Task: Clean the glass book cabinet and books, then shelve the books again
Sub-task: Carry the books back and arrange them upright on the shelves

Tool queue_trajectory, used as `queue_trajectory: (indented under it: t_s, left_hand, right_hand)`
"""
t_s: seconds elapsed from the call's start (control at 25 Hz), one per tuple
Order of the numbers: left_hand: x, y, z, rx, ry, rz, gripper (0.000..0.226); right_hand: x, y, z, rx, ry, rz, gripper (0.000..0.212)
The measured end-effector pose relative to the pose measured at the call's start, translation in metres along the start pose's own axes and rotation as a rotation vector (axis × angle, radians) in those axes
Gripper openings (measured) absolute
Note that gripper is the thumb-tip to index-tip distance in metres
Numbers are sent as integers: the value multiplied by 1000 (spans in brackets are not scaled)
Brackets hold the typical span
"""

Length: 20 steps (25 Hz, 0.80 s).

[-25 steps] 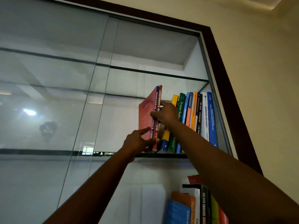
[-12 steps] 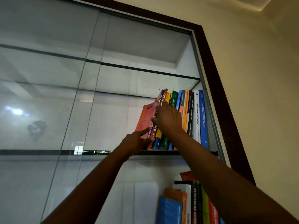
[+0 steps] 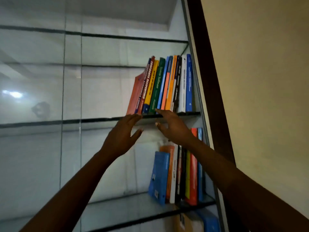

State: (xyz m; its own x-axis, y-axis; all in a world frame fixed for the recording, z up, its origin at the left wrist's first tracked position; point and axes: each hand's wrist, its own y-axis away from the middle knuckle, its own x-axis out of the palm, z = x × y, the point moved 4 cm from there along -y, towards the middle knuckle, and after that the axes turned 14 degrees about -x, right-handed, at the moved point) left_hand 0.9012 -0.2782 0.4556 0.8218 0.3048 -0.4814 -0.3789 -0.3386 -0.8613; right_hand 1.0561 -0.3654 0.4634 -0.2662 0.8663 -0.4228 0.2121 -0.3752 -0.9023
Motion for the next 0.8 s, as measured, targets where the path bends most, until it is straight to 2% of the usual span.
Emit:
queue_trajectory:
  t_s: [0.2,0.36,0.52,0.56,0.64,0.8]
  left_hand:
    - [28,112,-16,-158,35,100,59]
    - [51,241,-25,-340,94,148,66]
    - [51,380,-21,-740,137,155,32]
    - [45,409,-19,-808,109,142,35]
    - [29,452,-15,-864,-27,141,56]
    - [-32,519,-2,-1040,-181,43,50]
  right_hand:
    - [-2,103,6,23,-242,103,29]
    - [29,204,14,84,-410,351,26]
    - [68,283,44,133,-578,422,22]
    - [80,295,57,123,-612,429,22]
    - [103,314,84,115,-671,471,23]
    - [157,327,156,99,-849,594,27]
